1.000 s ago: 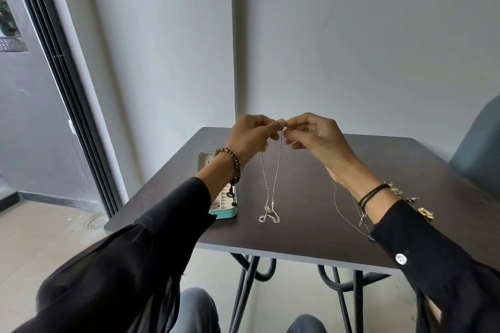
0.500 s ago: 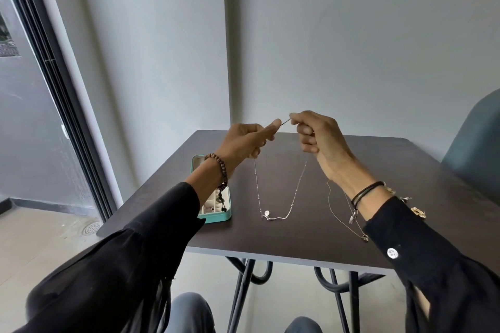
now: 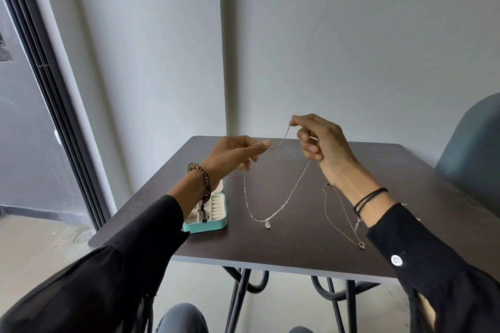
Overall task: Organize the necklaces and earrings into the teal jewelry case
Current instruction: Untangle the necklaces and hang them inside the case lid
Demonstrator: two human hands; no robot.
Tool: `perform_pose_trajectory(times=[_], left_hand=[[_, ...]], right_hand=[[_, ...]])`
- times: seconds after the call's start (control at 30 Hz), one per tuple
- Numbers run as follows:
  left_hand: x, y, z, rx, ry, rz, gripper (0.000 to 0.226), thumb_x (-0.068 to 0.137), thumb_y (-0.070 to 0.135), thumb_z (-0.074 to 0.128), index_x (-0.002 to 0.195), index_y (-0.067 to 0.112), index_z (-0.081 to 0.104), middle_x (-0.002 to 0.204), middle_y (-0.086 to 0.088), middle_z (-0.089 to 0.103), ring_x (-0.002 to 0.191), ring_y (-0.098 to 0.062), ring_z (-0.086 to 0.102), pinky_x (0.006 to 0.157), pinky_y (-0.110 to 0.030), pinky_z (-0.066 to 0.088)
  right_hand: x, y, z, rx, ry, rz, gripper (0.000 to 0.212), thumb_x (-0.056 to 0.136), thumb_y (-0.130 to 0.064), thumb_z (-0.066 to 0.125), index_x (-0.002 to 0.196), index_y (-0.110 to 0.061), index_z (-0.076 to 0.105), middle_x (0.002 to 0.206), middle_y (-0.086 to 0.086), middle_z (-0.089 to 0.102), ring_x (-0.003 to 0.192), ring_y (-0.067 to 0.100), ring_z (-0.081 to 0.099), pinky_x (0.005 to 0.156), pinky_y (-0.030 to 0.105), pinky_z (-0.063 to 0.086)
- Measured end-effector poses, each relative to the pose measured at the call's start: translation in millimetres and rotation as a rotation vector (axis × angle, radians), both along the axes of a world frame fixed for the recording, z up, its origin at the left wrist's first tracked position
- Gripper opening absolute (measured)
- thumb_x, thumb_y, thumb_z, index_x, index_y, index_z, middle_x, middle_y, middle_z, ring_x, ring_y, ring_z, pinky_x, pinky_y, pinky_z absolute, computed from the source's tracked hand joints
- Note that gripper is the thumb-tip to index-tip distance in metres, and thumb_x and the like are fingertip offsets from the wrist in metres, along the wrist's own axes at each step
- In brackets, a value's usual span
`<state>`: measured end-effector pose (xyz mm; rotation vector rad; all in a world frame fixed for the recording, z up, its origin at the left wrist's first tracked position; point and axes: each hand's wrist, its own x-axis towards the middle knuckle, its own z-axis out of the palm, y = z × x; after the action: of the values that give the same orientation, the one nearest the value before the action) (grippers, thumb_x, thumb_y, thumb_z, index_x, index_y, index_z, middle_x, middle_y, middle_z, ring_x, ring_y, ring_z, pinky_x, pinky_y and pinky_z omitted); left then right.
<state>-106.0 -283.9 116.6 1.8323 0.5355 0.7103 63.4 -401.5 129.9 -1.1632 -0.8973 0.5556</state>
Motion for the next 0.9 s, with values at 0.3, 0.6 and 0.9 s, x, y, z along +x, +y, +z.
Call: perform_pose_trajectory(times=[0.3,0.6,0.9], left_hand=[[15,-17,18,0.110,0.007,-0.166,0.034,0.097,0.039,0.060,0.094,0.006,0.068,0.070,0.000,0.062,0.063,-0.015,0.056,0.075,-0.026,0.044],[7,-9,26,0.011,-0.299,-0.038,0.031,0.103,0.036,0.050,0.096,0.013,0.068,0.084,-0.001,0.071,0.074,-0.017,0.065,0.085,-0.034,0.045],[-7,4,21,-0.119,-0.328,0.033,0.031,0.099,0.028,0.057,0.079,0.008,0.071,0.076,-0.007,0.065,0.062,-0.021,0.054,0.072,-0.032,0.047]], right_hand=[[-12,4,3,-0.027,-0.151,0.095,0.024,0.090,-0.034,0.074,0.093,-0.009,0.072,0.067,0.000,0.050,0.050,0.011,0.031,0.043,0.020,0.024],[7,-5,-31,-0.172,-0.139,0.114,0.042,0.092,-0.052,0.064,0.091,-0.011,0.074,0.065,-0.005,0.045,0.060,0.013,0.039,0.068,0.023,0.040],[17,-10,-45,-0.158,-0.051,0.051,0.035,0.092,-0.045,0.069,0.085,-0.011,0.065,0.064,-0.006,0.037,0.055,0.011,0.034,0.061,0.026,0.039]])
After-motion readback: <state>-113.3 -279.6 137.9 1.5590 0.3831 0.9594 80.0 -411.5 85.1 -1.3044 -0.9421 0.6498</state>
